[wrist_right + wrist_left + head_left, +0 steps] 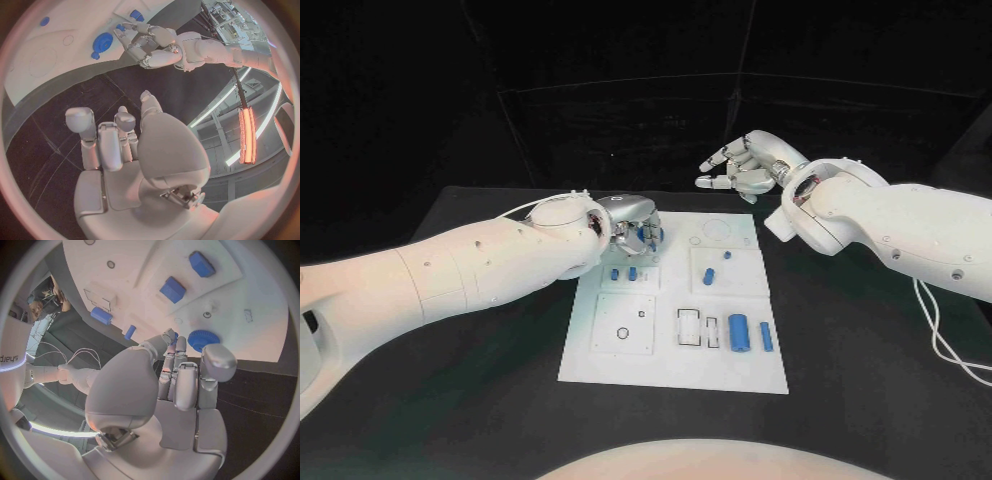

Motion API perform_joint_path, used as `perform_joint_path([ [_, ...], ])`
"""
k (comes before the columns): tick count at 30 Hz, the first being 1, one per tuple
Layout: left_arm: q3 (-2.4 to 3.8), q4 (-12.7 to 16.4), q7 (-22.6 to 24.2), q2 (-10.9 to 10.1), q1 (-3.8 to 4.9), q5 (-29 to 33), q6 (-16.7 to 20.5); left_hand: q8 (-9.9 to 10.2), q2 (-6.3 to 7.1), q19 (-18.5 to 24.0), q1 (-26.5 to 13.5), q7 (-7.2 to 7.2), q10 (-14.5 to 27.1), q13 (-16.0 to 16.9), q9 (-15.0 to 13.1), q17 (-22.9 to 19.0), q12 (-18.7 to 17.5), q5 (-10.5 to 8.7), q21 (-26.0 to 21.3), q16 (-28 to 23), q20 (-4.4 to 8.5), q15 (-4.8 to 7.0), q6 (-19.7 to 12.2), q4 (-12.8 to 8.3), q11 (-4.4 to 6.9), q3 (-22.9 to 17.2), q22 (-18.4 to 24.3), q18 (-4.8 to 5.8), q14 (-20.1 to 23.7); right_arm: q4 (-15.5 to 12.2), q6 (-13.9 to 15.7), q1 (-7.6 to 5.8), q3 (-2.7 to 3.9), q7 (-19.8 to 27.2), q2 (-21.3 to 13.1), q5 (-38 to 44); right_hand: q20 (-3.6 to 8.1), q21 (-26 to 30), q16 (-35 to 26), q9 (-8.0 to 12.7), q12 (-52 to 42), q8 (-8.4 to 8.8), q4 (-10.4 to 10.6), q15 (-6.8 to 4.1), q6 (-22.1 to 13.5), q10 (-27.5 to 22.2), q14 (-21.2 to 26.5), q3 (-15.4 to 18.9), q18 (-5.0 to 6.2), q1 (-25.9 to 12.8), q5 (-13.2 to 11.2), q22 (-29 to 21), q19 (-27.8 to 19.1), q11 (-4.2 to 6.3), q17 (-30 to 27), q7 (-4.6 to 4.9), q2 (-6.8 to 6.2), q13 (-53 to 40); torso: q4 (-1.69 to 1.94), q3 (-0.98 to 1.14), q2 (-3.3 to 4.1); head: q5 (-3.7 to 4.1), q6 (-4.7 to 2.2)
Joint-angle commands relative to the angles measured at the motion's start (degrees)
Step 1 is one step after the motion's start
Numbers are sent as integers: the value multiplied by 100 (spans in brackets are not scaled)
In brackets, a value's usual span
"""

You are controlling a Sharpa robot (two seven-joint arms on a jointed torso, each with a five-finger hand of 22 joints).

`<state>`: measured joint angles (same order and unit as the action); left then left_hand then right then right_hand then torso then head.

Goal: Assemble the parts on the task board

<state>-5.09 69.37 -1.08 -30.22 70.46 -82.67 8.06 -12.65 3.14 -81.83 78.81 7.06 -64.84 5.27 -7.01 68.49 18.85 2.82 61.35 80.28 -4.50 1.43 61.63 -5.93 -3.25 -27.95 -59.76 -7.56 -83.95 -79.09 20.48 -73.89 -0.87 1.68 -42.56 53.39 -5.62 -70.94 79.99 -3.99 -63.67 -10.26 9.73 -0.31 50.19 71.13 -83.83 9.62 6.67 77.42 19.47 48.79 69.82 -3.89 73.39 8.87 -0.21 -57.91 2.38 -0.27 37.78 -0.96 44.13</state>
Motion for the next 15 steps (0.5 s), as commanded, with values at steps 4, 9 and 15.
perform_joint_path([
  [4, 44, 133, -30, -253, 6, 172, -57, 19, 17, -21, -88, 16, -25, -7, 7, -25, -28, 19, 36, 6, 29, 4, 46, -11, -2, -34, -16, 102, -201, 2, -35, -11, 4, 54, -13, -17, 16, 30, -13, 7, -13, -26, 2, -38, -29, -21, -265, 33, 104, 17, 31, 3, 18, 14, 6, -4, 25, -8, -8, -2, 9, -14, -4],
  [9, 53, 163, -88, -407, 6, 208, -193, 23, 25, -22, -100, 14, -30, -9, 8, -28, -37, 19, 44, 6, 29, 4, 48, -11, -1, -35, -26, 103, -200, 4, -39, -10, 4, 54, -19, -17, 16, 30, -13, 7, -13, -26, 2, -38, -29, -21, -265, 33, 104, 17, 31, 3, 18, 14, 6, -4, 25, -8, -12, -2, 9, -21, 6],
  [15, 54, 102, -126, -466, 4, 220, -336, 30, 39, -23, -124, 11, -37, -11, 9, -36, -52, 18, 49, 3, 28, 4, 54, -8, 0, -33, -34, 104, -199, 9, -42, -9, 4, 54, -18, -17, 16, 30, -13, 7, -13, -26, 2, -38, -29, -21, -265, 33, 104, 17, 31, 3, 18, 14, 6, -4, 25, -8, -15, -2, 13, -31, 3],
])
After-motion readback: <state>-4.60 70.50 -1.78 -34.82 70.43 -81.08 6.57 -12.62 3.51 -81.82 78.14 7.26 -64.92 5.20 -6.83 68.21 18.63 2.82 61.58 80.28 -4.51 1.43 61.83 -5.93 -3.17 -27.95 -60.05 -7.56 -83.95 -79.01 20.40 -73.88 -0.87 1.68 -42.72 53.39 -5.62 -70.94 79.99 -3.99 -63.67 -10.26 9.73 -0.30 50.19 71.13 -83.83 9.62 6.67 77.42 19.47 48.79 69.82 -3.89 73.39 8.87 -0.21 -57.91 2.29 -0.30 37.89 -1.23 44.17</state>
